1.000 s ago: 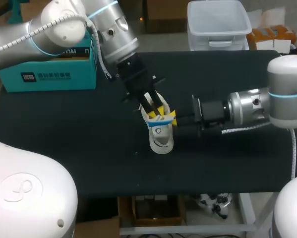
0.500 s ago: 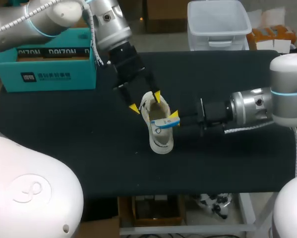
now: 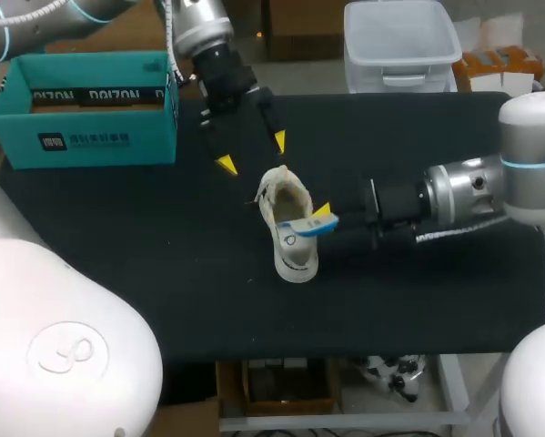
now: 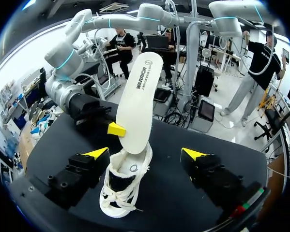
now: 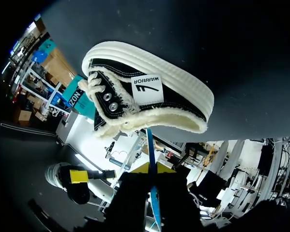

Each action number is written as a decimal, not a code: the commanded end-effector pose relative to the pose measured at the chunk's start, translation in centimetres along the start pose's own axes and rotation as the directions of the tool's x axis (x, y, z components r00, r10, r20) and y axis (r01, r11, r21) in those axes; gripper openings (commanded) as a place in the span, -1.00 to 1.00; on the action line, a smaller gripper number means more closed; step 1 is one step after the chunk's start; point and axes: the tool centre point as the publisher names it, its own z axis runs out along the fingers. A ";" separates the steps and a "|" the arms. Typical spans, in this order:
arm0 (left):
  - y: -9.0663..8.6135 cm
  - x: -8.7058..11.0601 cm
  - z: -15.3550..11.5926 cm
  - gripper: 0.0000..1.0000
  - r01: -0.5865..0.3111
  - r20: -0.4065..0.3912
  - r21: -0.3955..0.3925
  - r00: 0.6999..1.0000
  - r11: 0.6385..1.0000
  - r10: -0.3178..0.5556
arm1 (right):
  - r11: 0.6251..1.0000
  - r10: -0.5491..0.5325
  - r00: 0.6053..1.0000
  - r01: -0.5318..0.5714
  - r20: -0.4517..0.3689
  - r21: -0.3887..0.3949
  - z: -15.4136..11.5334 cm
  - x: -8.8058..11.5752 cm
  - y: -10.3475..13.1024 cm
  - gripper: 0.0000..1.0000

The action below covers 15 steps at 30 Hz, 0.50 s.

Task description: Open the shoe tongue, take the insole out of the shoe, put the insole back into the shoe, and pack the shoe into the shoebox

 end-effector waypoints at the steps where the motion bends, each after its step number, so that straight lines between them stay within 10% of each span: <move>1: 1.1 -0.7 -0.9 1.00 0.000 -0.088 0.153 0.996 0.988 0.014 | 1.000 0.002 1.000 -0.002 0.012 0.022 0.0 0.4 0.6 -1.00; 15: 0.5 0.4 -0.5 1.00 -0.017 -0.020 0.138 1.000 0.990 0.020 | 0.999 0.002 1.000 -0.002 0.009 0.036 0.0 0.0 0.7 -1.00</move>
